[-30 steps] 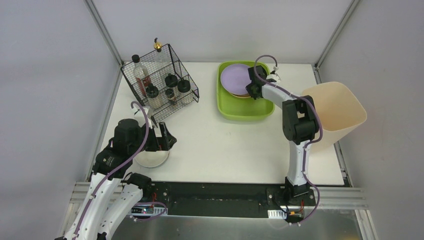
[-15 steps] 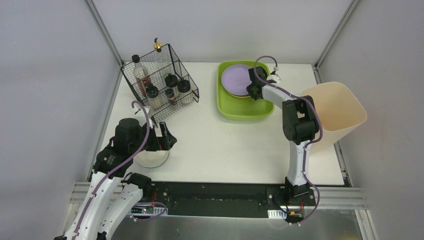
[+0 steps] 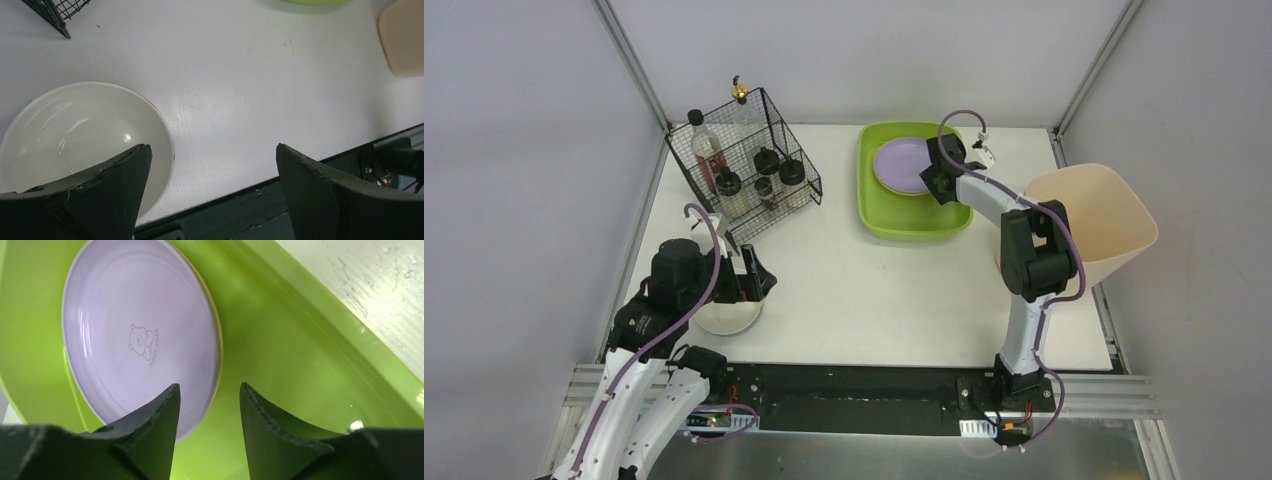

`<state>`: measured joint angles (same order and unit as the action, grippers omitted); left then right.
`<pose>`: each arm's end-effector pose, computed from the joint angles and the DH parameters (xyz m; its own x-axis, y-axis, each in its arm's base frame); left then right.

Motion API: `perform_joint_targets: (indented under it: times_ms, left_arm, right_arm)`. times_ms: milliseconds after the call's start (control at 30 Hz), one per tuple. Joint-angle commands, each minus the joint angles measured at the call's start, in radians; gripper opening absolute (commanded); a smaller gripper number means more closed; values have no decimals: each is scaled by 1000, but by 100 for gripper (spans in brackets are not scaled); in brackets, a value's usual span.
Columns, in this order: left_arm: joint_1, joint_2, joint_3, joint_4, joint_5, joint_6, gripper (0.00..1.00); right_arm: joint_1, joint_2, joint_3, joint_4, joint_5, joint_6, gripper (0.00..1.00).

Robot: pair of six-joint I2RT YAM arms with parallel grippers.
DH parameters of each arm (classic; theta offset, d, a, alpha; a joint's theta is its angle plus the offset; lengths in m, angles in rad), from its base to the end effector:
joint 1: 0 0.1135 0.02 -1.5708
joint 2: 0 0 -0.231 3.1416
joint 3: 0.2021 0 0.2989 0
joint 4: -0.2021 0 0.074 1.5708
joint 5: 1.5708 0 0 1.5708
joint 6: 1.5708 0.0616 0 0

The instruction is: Clear the kitchen counter

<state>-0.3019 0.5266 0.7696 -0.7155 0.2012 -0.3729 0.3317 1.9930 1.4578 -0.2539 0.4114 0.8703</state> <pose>0.1966 -0.0741 0.2971 -0.5727 -0.1955 -0.7961 0.2712 0.8712 -0.4091 0.4704 0.1360 0.1339 -0.4571 0.5837 -0.6711 0.4923 0.7944 0.3557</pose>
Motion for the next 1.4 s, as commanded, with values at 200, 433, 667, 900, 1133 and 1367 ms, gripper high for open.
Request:
perform_joint_targets:
  times_ms: [200, 433, 667, 900, 1133, 1367]
  left_arm:
    - [-6, -16, -4, 26, -11, 15, 100]
    - [-7, -25, -5, 27, -11, 14, 100]
    - [-8, -25, -5, 25, -14, 13, 100]
    - [-7, -41, -6, 25, -26, 11, 100]
    - [-7, -51, -6, 24, -42, 8, 100]
    - [-6, -63, -3, 19, -56, 6, 100]
  right_arm:
    - [27, -243, -74, -13, -31, -137, 53]
    - [83, -313, -104, -71, -215, -322, 52]
    - [133, -280, -100, -141, -252, -514, 48]
    - [178, -192, -83, -188, -307, -637, 46]
    - [223, -184, -117, -210, -266, -686, 47]
    - [295, -210, -185, -211, -273, -691, 47]
